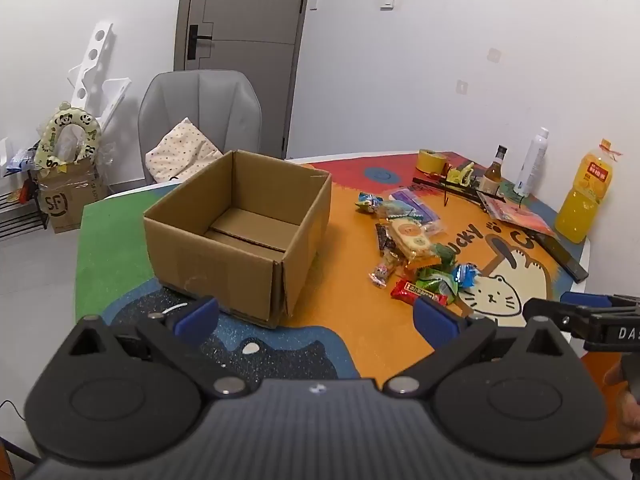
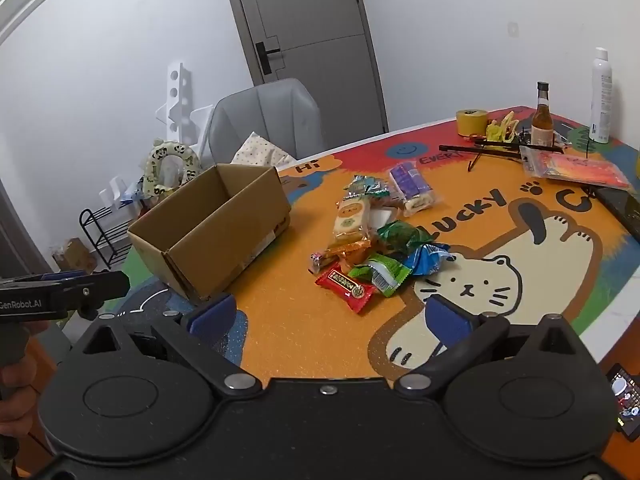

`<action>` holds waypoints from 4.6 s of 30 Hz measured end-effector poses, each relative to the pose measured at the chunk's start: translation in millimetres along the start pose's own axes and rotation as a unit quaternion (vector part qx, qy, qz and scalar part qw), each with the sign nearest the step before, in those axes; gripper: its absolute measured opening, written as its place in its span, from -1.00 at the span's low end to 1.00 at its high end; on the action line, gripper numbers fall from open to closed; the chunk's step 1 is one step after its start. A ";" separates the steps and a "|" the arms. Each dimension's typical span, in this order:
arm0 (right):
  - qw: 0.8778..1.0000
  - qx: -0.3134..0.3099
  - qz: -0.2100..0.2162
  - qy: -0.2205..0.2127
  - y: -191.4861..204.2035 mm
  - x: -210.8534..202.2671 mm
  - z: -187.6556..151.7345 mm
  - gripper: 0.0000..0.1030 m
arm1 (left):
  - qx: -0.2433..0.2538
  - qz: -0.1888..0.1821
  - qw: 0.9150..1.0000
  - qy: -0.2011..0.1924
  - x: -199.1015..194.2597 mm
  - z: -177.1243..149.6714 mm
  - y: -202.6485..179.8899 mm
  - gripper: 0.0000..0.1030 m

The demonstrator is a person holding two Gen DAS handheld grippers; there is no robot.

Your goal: Organize snacks

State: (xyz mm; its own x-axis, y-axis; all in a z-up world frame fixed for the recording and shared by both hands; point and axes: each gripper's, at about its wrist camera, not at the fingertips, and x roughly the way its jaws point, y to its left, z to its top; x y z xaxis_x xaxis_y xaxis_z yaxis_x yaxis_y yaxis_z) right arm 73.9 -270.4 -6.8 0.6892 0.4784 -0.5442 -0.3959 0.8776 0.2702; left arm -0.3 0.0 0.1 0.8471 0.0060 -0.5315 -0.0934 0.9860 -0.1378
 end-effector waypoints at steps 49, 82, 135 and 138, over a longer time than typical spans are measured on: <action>1.000 -0.008 -0.006 -0.007 4.7 -14.0 -12.3 1.00 | 0.021 -0.007 0.999 0.033 4.8 -7.6 -6.8 1.00; 1.000 -0.017 -0.015 -0.013 7.6 -14.6 -11.8 1.00 | 0.023 -0.011 0.999 0.031 1.6 -5.7 -8.5 1.00; 0.998 0.064 0.006 0.021 -94.1 99.5 -6.9 0.82 | 0.004 -0.039 0.994 0.103 163.4 12.3 -70.7 0.56; 0.997 0.071 0.009 0.024 -100.5 106.8 -5.6 0.68 | 0.014 -0.032 0.993 0.111 174.1 10.8 -78.1 0.56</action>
State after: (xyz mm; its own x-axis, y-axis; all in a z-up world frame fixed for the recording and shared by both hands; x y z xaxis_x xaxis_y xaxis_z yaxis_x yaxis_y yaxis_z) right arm 183.9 -307.7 -96.6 0.6524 0.4944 -0.5744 -0.3148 0.8662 0.3881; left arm 160.2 -74.2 -72.6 0.7147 -0.0897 -0.6937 -0.0264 0.9876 -0.1549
